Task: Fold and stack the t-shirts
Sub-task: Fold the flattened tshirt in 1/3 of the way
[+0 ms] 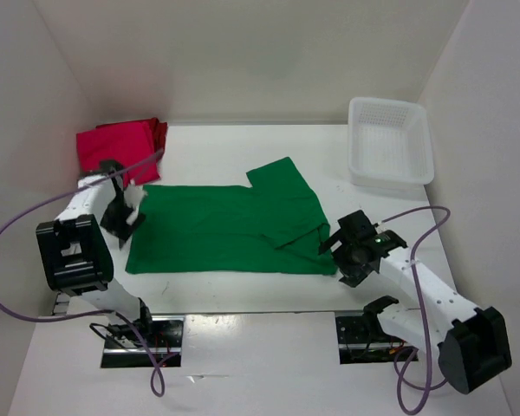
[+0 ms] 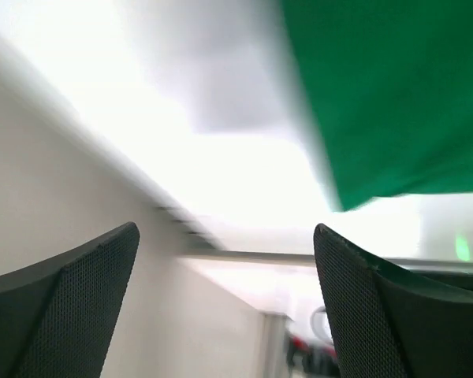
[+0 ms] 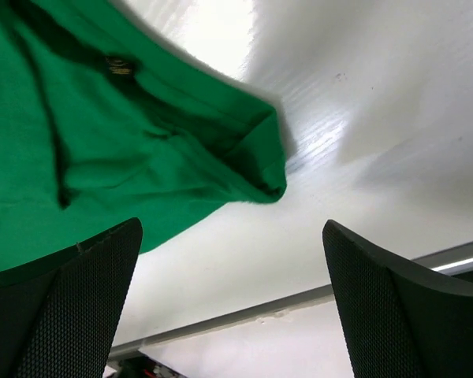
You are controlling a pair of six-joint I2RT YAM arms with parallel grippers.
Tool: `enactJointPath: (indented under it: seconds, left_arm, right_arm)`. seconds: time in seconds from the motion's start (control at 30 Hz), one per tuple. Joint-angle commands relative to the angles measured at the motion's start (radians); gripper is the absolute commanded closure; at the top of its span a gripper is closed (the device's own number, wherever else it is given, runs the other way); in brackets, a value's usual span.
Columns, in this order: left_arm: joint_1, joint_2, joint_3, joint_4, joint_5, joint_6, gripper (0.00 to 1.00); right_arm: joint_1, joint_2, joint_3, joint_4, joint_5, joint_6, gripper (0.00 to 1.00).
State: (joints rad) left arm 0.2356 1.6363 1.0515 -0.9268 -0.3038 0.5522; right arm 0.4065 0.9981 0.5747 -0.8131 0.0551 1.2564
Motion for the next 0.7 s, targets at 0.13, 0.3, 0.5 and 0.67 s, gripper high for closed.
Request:
enactJointPath:
  seconds: [0.13,0.3,0.5,0.67]
  left_arm:
    - [-0.29,-0.157,0.484,0.034,0.234,0.118,0.01]
    - [-0.833,-0.188,0.201,0.25,0.166,0.238,0.01]
    - [-1.107,-0.032,0.171,0.382,0.241,0.224,0.01]
    - [-1.188,0.118,0.246,0.522,0.212,0.2,0.01]
  right_arm:
    - [0.029,-0.153,0.187,-0.13,0.204,0.035,0.0]
    - [-0.018,-0.102,0.241,-0.106,0.258,-0.058,0.0]
    - [-0.228,-0.102,0.209,-0.018,0.16,-0.182,0.0]
    - [-0.331,-0.098,0.191,0.04,0.098,-0.239,0.0]
